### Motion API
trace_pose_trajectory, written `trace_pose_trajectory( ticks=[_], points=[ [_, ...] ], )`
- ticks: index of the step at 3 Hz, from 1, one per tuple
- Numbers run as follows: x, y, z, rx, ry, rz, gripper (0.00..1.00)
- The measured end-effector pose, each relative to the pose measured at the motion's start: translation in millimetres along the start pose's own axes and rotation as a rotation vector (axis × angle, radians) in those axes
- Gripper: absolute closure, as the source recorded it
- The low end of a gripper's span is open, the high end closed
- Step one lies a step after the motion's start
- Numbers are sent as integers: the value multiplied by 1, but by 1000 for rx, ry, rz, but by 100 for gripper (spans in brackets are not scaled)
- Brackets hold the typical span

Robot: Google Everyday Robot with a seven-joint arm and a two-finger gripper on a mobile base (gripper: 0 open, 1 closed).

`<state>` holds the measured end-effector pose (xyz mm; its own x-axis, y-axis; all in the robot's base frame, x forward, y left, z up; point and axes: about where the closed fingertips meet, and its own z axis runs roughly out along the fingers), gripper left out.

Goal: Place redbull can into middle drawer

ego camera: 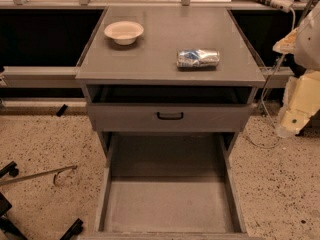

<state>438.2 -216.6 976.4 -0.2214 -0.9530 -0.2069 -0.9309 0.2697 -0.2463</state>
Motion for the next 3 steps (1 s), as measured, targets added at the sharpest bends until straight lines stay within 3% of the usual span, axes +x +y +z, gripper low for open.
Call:
trace_pose_trajectory(
  ticks=[1, 2, 3],
  points=[
    [0, 0, 0, 0, 0, 0, 0],
    [-8, -17, 7, 27, -28, -2, 0],
    [-32, -69, 22, 85, -69, -30, 0]
  ],
)
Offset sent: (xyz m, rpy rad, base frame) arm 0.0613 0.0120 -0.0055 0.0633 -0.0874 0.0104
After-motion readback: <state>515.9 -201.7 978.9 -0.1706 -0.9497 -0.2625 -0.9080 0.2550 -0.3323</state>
